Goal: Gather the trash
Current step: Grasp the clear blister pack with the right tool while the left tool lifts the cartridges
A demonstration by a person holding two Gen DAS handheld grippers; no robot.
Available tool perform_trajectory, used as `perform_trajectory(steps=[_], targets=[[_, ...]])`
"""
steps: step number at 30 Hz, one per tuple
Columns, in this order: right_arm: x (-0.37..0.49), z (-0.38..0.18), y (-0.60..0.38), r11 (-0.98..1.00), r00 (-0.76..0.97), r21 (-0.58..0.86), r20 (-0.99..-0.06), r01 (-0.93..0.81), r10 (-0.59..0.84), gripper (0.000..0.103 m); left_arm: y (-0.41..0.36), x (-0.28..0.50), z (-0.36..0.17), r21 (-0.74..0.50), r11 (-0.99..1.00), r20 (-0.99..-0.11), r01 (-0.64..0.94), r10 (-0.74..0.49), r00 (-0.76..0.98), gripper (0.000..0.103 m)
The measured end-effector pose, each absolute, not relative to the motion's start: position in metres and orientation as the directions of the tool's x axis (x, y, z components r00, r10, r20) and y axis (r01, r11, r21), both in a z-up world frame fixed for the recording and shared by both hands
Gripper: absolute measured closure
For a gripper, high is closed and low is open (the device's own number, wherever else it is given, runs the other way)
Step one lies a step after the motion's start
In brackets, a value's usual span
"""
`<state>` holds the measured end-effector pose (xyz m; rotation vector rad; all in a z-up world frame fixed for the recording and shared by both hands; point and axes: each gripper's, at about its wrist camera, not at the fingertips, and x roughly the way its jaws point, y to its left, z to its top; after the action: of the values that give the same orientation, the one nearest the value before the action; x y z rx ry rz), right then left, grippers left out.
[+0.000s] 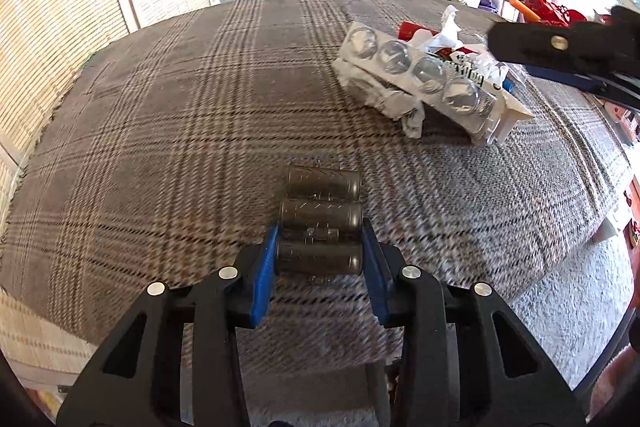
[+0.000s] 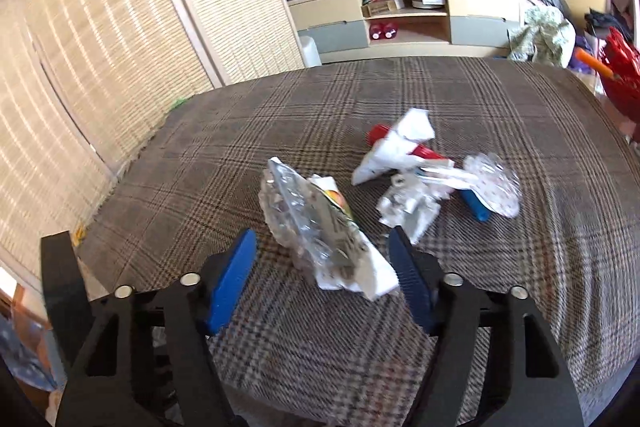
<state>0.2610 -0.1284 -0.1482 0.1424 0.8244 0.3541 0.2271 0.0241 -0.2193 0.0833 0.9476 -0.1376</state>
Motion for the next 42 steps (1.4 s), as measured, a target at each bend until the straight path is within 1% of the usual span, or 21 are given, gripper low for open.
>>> perform_trajectory(steps=[4,11,14,16,21,32,42], targets=[[0.269,-0.152,-0.111,0.928,0.606,0.241,-0.705,-0.285,0.369,0.050,0.037,0.228,-0.219,0.011,0.991,-0.815,0.130,-0.066,0.575,0.066],[0.284,-0.173,-0.101,0.931,0.568,0.230,-0.742,-0.282,0.355,0.056,0.042,0.230,-0.219,0.005,0.991,-0.812,0.131,-0.072,0.579,0.066],[0.285,-0.182,-0.098,0.936,0.556,0.218,-0.759,-0.275,0.340,0.063,0.042,0.231,-0.219,-0.001,0.991,-0.811,0.132,-0.078,0.579,0.066],[0.283,-0.182,-0.099,0.936,0.561,0.220,-0.754,-0.274,0.342,0.068,0.044,0.230,-0.219,-0.009,0.991,-0.810,0.133,-0.085,0.580,0.066],[0.276,-0.174,-0.105,0.934,0.574,0.229,-0.740,-0.274,0.350,0.075,0.045,0.227,-0.217,-0.018,0.991,-0.808,0.134,-0.093,0.581,0.066],[0.257,-0.156,-0.118,0.934,0.595,0.220,-0.724,-0.281,0.349,0.078,0.035,0.216,-0.199,-0.029,0.985,-0.780,0.170,-0.129,0.612,0.066],[0.213,-0.146,-0.147,0.944,0.618,0.223,-0.715,-0.242,0.328,0.079,0.015,0.195,-0.190,-0.055,0.972,-0.763,0.227,-0.187,0.619,0.066]])
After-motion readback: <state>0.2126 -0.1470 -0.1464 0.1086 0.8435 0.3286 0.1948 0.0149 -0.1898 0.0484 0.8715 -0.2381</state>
